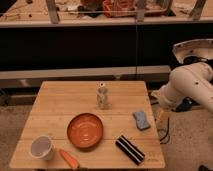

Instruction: Move the arm in a circular motion

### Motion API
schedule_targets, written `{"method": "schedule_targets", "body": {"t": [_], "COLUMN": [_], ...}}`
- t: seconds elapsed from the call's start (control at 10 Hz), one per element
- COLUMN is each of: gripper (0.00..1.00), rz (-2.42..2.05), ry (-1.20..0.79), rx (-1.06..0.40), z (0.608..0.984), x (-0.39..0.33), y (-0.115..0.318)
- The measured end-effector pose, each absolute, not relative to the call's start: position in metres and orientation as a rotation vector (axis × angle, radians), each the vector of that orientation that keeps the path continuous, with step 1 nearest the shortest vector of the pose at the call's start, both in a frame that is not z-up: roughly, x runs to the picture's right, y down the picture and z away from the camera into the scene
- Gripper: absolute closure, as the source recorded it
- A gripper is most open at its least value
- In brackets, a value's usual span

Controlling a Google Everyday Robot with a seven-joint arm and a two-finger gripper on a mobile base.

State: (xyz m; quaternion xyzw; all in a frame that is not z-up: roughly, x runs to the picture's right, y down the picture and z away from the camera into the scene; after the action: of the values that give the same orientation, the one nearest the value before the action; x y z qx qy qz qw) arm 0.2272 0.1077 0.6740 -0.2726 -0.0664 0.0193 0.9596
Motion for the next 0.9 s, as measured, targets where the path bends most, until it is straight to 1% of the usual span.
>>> {"method": "schedule_targets", "body": {"t": [0.3, 0.4, 0.5, 0.9], "gripper": [0.20, 0.20, 0.20, 0.20], "rz": [-0.028, -0.040, -0.078, -0.193], "ry": [-0.122, -0.119, -0.111, -0.098], "rx": [-0.592, -0.595, -0.609, -0.641], "z": [0.670, 0.669, 0.665, 0.656], "x": [0.148, 0.136, 0.099, -0.003], "y": [0.123, 0.124, 0.130, 0.141]}}
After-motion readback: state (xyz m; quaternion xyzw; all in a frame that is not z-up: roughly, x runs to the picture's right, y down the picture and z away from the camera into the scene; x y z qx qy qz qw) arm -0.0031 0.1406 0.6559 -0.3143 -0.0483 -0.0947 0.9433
